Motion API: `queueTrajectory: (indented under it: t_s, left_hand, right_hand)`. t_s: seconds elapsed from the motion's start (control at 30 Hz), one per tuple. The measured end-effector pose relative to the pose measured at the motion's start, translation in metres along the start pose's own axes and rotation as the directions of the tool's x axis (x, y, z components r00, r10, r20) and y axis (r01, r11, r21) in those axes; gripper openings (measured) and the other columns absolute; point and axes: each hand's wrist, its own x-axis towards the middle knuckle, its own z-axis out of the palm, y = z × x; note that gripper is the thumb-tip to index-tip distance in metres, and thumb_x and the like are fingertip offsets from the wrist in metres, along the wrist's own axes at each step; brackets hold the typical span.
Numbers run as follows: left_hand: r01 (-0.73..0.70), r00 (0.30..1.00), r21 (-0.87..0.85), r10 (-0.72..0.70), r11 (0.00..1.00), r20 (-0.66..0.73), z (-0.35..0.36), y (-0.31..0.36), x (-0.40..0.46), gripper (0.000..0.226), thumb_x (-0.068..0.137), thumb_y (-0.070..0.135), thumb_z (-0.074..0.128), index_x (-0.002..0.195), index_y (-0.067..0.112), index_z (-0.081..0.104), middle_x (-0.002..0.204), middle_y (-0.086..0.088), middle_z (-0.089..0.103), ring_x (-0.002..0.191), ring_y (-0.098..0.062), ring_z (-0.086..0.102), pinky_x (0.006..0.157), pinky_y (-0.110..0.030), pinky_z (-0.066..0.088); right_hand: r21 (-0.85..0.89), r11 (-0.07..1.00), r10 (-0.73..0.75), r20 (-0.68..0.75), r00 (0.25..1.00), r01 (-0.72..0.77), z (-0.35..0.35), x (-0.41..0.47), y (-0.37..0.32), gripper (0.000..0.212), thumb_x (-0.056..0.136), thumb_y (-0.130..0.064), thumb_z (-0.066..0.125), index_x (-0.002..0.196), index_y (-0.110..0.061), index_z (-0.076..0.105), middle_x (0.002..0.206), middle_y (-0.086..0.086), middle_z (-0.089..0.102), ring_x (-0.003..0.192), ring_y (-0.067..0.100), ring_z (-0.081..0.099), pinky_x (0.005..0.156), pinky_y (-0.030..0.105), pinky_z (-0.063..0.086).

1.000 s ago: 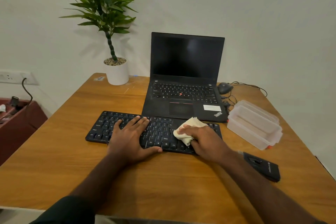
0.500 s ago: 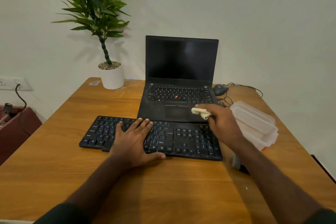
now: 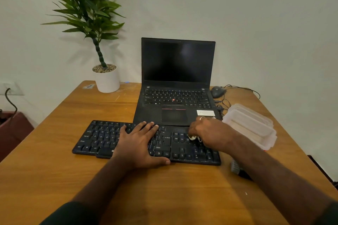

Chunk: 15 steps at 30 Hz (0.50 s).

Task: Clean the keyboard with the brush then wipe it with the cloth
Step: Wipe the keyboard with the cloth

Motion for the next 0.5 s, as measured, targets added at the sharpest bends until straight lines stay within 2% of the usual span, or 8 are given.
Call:
queueTrajectory:
  t_s: [0.1,0.23,0.37,0.5]
  left_hand:
    - [0.001,1.0,0.0,-0.001,1.0,0.012,0.0,0.001,0.0,0.132,0.049,0.108,0.02,0.158,0.035,0.003,0.166,0.011,0.002,0.152,-0.011,-0.002,0.117,-0.063,-0.002]
    - [0.0,1.0,0.0,0.0,1.0,0.021,-0.001,0.001,0.0,0.131,0.051,0.108,0.022,0.158,0.034,0.004,0.166,0.011,0.002,0.152,-0.011,-0.002,0.117,-0.063,-0.002]
    - [-0.012,1.0,0.015,0.011,1.0,0.024,-0.001,0.002,-0.001,0.129,0.055,0.107,0.023,0.158,0.033,0.003,0.167,0.01,0.001,0.152,-0.012,-0.002,0.117,-0.063,-0.002]
    - [-0.027,0.999,0.028,0.026,0.999,0.022,-0.002,0.003,-0.002,0.126,0.058,0.105,0.022,0.158,0.032,0.001,0.167,0.009,-0.001,0.152,-0.013,-0.003,0.117,-0.063,-0.002]
  right_hand:
    - [0.037,0.999,-0.006,0.062,0.998,0.004,-0.001,-0.001,-0.002,0.049,0.093,0.004,0.056,0.134,-0.021,0.063,0.133,-0.002,0.062,0.124,0.018,0.052,0.102,0.037,0.048]
    - [0.212,0.977,0.004,0.086,0.996,-0.022,0.003,-0.009,-0.003,0.047,0.087,0.005,0.055,0.117,-0.027,0.071,0.119,-0.006,0.067,0.114,0.015,0.056,0.096,0.037,0.05]
    - [0.44,0.896,0.064,0.008,0.998,-0.061,0.007,-0.011,-0.016,0.039,0.089,0.001,0.057,0.113,-0.026,0.073,0.119,-0.007,0.07,0.111,0.008,0.06,0.095,0.033,0.052]
    - [0.48,0.868,0.181,-0.075,0.981,-0.123,0.015,0.007,-0.046,0.034,0.093,-0.007,0.06,0.12,-0.025,0.07,0.12,-0.004,0.071,0.11,0.012,0.062,0.095,0.034,0.053]
